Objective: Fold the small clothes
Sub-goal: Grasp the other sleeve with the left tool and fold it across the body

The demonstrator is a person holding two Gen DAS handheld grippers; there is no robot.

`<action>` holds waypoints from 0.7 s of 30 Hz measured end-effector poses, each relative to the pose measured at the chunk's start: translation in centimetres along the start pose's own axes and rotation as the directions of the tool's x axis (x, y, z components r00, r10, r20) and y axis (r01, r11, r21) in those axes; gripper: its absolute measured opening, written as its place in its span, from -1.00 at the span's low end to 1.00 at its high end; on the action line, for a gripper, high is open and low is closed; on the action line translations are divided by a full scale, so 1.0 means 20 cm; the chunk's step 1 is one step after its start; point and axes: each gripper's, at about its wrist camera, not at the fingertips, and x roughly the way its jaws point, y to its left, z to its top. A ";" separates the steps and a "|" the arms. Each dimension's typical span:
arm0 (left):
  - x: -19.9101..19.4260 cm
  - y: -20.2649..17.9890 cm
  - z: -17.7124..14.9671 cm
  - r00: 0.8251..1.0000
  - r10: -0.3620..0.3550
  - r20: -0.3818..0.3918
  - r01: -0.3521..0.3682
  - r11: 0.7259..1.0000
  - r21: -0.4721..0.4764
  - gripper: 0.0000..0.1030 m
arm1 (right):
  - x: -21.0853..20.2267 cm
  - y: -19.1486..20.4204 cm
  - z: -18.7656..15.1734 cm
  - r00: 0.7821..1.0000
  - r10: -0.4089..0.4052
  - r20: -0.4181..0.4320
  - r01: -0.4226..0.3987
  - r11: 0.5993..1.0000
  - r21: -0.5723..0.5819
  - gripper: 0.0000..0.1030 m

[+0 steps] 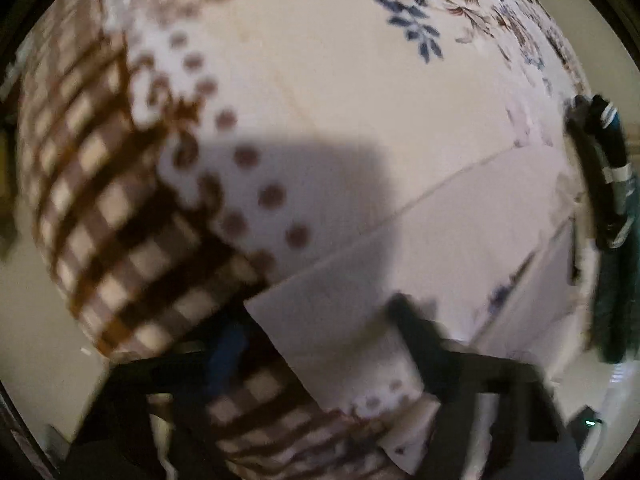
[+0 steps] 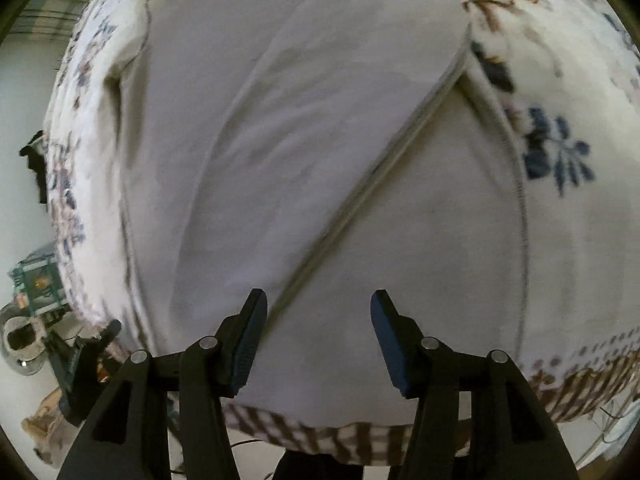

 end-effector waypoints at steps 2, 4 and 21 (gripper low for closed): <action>-0.03 -0.05 0.01 0.998 0.051 0.027 -0.053 0.997 0.056 -0.79 | 0.01 0.01 0.00 0.989 -0.146 0.000 0.146 0.989 -0.023 0.11; -0.10 -0.13 0.00 0.994 0.084 0.072 -0.091 0.990 0.111 -0.87 | 0.02 0.01 0.01 0.942 -0.336 0.013 0.336 0.939 -0.068 0.20; -0.43 -1.23 -1.01 0.992 -0.070 0.100 -0.057 0.463 0.885 -0.88 | -0.15 -0.46 -0.02 0.969 -0.249 0.001 0.247 0.964 0.093 0.46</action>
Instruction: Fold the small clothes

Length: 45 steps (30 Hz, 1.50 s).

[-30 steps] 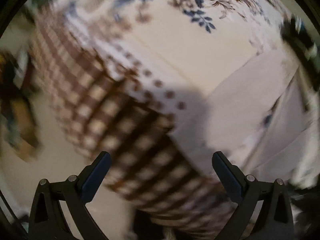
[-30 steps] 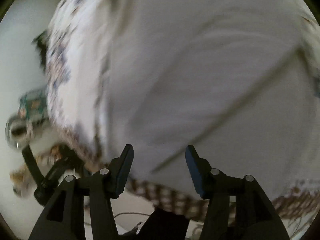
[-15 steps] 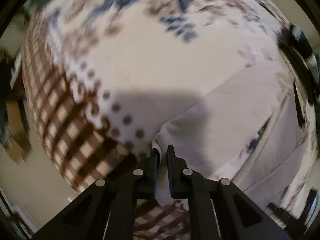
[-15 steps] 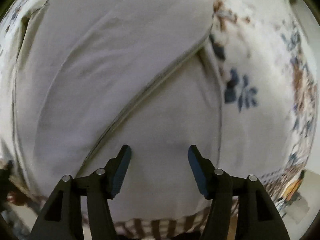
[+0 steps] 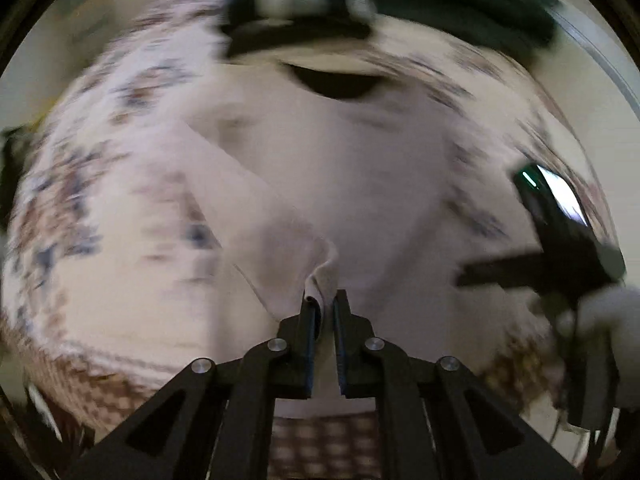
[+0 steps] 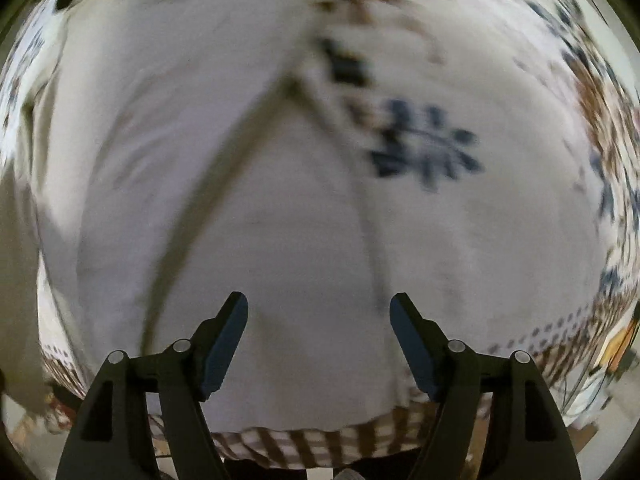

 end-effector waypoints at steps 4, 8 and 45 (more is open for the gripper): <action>0.14 -0.27 -0.02 0.996 -0.071 -0.061 0.075 0.995 0.067 -0.88 | -0.03 -0.29 -0.02 1.000 -0.011 -0.009 0.012 0.998 0.068 0.46; 0.28 -0.39 -0.04 0.991 -0.067 -0.117 0.081 0.989 0.121 -0.80 | -0.06 -0.54 -0.06 1.000 -0.016 -0.016 0.018 0.994 0.112 0.46; 0.32 0.86 -0.51 0.958 0.021 -0.287 -0.163 0.861 -0.482 0.78 | -0.20 -1.26 -0.36 0.951 0.303 -0.060 -0.299 0.952 0.073 -0.07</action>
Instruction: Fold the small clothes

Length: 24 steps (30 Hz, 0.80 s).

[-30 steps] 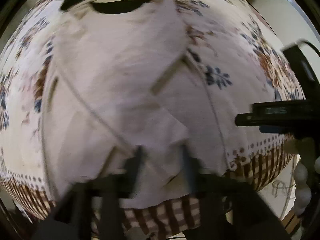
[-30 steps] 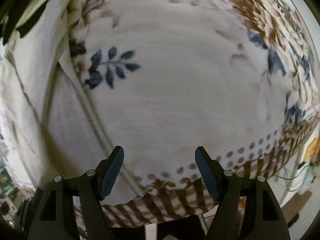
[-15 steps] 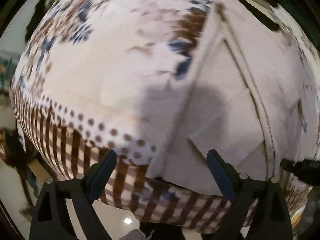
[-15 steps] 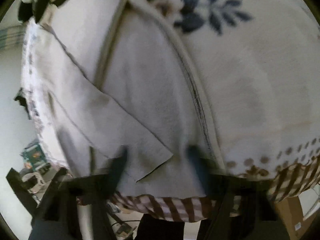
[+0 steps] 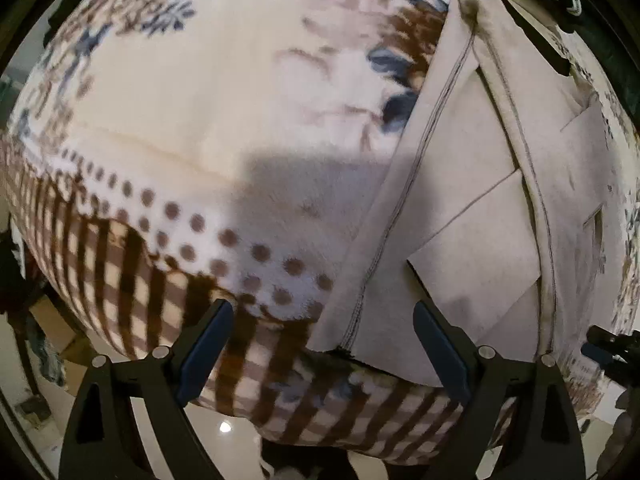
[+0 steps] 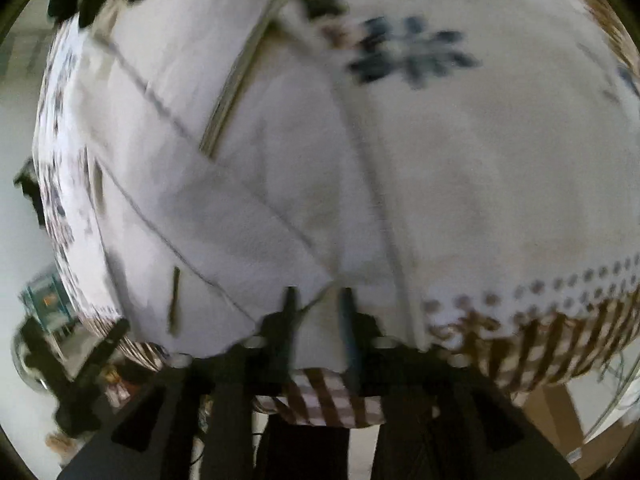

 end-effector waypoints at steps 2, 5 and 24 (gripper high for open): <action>0.04 0.03 -0.01 1.000 -0.021 -0.016 0.021 1.000 0.001 0.78 | -0.07 -0.14 -0.02 1.000 -0.005 0.026 0.004 0.998 0.055 0.10; 0.10 0.03 -0.02 0.997 -0.061 -0.040 0.060 0.998 -0.004 0.35 | -0.06 -0.30 -0.01 1.000 -0.012 -0.010 0.013 0.995 0.096 0.10; 0.05 0.21 -0.09 0.970 -0.233 -0.065 0.225 0.969 -0.102 -0.88 | -0.01 -0.61 0.00 0.986 0.155 -0.063 -0.141 0.973 0.185 -0.84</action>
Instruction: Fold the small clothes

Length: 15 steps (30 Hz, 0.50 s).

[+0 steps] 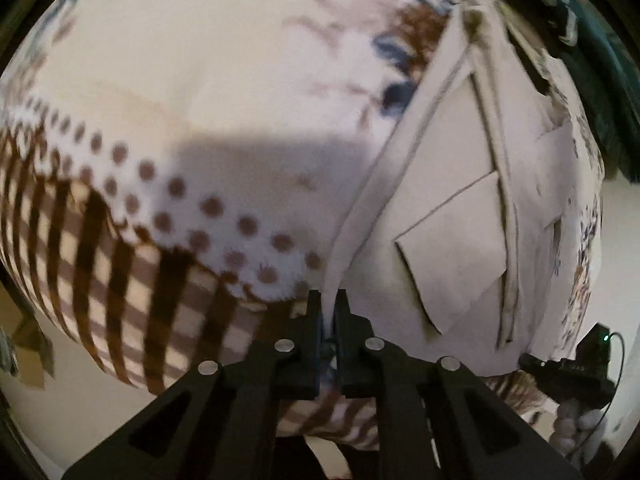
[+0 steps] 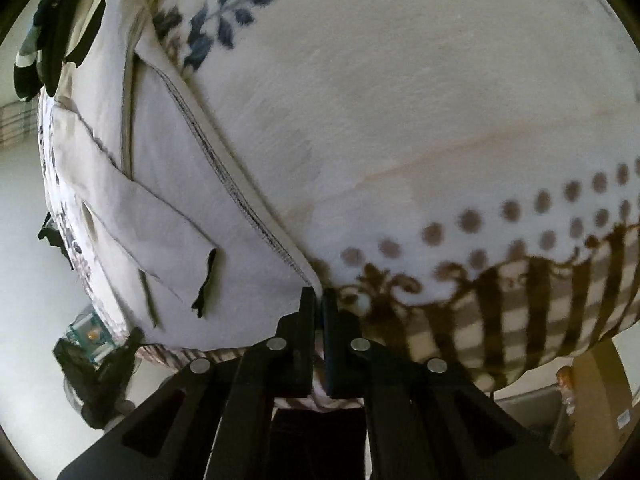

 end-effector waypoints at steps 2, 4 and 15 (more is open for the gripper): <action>-0.03 0.02 0.01 0.999 -0.034 0.002 0.034 0.999 -0.042 -0.82 | 0.00 0.01 0.01 1.000 0.018 -0.018 -0.018 1.000 0.009 -0.56; -0.07 0.09 -0.02 0.998 -0.063 0.016 0.064 0.995 -0.070 -0.54 | -0.01 0.02 0.01 0.999 0.053 -0.002 -0.053 0.998 0.019 -0.09; -0.04 -0.04 0.02 0.995 -0.084 0.044 0.085 0.996 -0.016 -0.95 | 0.15 0.00 0.01 0.987 0.155 -0.045 -0.151 0.986 0.066 -0.33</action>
